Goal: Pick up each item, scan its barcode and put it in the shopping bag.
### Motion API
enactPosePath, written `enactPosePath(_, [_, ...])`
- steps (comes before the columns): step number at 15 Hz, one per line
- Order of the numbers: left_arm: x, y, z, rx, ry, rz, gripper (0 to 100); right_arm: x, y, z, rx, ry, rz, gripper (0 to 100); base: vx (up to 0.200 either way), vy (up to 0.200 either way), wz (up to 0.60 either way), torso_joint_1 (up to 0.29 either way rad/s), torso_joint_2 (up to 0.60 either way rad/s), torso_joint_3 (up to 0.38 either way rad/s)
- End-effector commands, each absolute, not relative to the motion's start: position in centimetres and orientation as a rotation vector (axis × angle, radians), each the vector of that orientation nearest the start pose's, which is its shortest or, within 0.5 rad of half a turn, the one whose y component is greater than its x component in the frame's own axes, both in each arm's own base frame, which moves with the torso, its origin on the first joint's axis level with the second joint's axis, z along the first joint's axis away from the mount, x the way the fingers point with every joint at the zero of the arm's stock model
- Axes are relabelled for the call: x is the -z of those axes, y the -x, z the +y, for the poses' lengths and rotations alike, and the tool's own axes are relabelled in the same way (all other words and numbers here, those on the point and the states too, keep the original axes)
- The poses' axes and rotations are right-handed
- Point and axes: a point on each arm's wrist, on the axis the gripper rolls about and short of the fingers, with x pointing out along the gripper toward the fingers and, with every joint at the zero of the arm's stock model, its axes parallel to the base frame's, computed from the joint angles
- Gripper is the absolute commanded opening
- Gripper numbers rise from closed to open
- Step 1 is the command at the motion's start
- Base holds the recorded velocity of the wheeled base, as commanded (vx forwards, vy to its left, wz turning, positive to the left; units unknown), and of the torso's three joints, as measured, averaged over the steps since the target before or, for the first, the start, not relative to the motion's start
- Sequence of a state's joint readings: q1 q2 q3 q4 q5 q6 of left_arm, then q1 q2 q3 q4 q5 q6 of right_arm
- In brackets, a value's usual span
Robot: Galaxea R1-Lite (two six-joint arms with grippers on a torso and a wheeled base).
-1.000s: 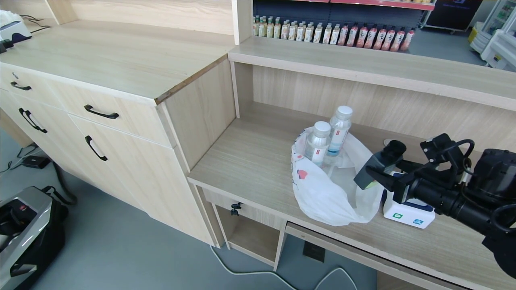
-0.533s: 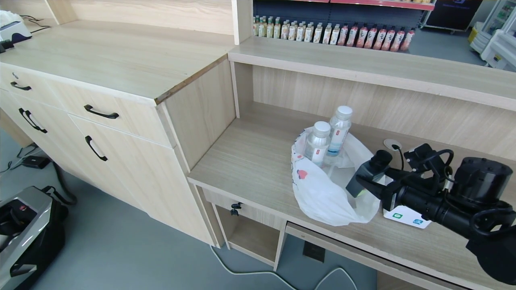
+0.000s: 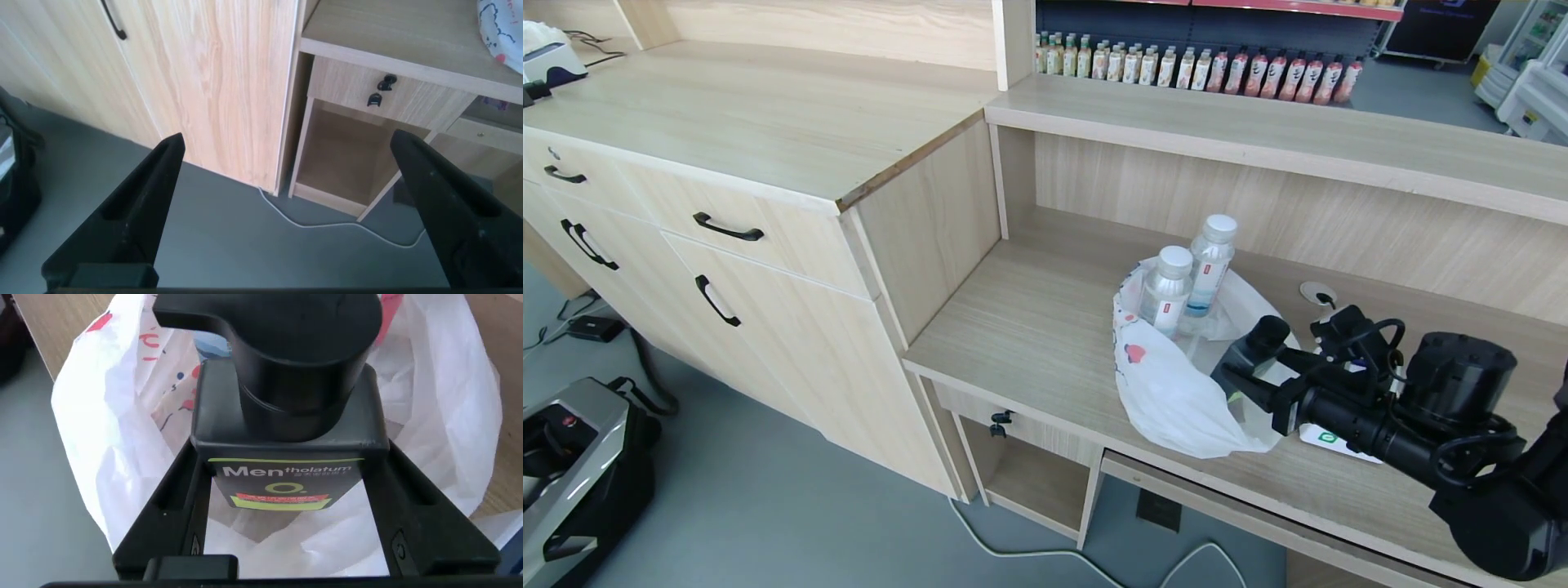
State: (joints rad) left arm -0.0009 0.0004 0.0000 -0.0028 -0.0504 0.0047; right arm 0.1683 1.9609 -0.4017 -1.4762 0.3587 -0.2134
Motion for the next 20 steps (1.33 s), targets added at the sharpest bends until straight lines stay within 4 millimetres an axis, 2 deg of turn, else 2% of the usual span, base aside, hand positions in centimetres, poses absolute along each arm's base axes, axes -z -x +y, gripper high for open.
enactPosePath(1, [-7.6, 2.3, -0.1, 0.051, -0.005, -0.003, 100, -8.5, -29.3, 6.4, -0.554, 0.198, 0.023, 0, 0.0, 0.0, 0.0, 0.0, 0.0, 0.0])
enactPosePath(4, [-7.6, 2.3, -0.1, 0.051, -0.005, -0.003, 100, -7.8, -29.4, 7.5, -0.587, 0.201, 0.011, 0, 0.0, 0.0, 0.0, 0.0, 0.0, 0.0])
enactPosePath(8, [-7.6, 2.3, -0.1, 0.051, -0.005, -0.003, 100, -6.7, -30.2, 7.7, -0.591, 0.2, 0.037, 0, 0.0, 0.0, 0.0, 0.0, 0.0, 0.0])
enactPosePath(17, [-7.6, 2.3, -0.1, 0.051, -0.005, -0.003, 100, -6.8, -30.6, 7.7, -0.587, 0.204, 0.025, 0, 0.0, 0.0, 0.0, 0.0, 0.0, 0.0])
enactPosePath(18, [-7.6, 2.3, -0.1, 0.051, -0.005, -0.003, 100, -6.8, -30.6, 7.6, -0.585, 0.204, 0.026, 100, 0.0, 0.0, 0.0, 0.0, 0.0, 0.0])
enactPosePath(20, [-7.6, 2.3, -0.1, 0.051, -0.005, -0.003, 100, -7.0, -30.6, 7.6, -0.583, 0.205, 0.016, 100, 0.0, 0.0, 0.0, 0.0, 0.0, 0.0])
